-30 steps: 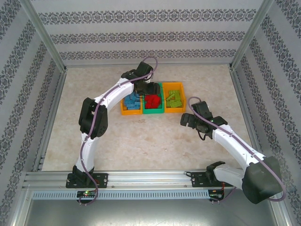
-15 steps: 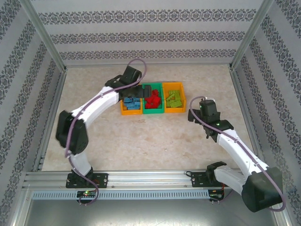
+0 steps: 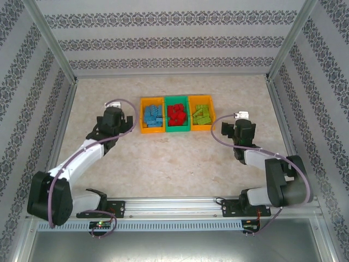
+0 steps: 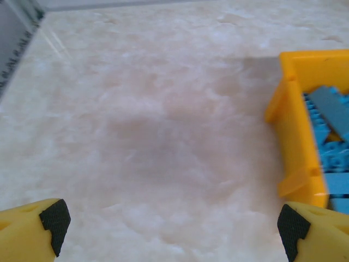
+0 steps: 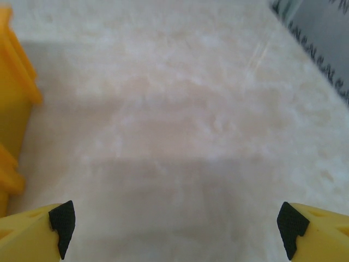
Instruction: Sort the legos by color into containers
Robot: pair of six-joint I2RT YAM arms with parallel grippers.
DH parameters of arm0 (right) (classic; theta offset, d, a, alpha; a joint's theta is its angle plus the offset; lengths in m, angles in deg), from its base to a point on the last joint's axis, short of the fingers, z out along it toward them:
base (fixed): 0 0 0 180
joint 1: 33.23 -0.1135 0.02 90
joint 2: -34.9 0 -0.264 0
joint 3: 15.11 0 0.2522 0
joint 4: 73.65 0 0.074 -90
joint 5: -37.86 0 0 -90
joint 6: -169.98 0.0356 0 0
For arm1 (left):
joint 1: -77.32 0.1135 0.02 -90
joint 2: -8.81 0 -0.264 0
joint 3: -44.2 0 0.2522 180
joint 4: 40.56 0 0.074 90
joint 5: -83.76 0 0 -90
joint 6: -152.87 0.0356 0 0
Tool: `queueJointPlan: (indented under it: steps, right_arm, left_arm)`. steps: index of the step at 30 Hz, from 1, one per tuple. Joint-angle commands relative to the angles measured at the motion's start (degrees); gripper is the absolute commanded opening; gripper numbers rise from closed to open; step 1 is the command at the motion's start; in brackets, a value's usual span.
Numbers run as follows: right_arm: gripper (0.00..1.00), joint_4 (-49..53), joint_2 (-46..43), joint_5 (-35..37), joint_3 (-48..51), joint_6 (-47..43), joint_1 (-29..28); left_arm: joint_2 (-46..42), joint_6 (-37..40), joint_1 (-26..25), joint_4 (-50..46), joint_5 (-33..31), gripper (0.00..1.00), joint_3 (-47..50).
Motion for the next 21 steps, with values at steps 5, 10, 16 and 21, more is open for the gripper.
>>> queueJointPlan:
  steps: [5, 10, 16, 21]
  right_arm:
    - [0.98, -20.03, 6.69, -5.75, 2.59, -0.25, 2.93]
    - [0.98, -19.08, 6.19, -6.15, 2.45, -0.57, 2.93]
    - [0.98, -17.64, 5.64, -6.28, 2.28, -0.65, 2.93]
    - [0.98, -17.79, 5.72, -6.21, 2.28, -0.61, 2.93]
  left_arm:
    - [-2.55, 7.56, 6.27, 20.12, -3.17, 0.99, 11.63]
    - [2.36, 7.60, 9.22, 34.80, -2.24, 0.99, 16.93]
    - [9.15, 6.61, 13.01, 40.93, 4.85, 0.99, 17.96]
    - [18.23, 5.63, 14.33, 52.98, 12.16, 0.99, 18.90]
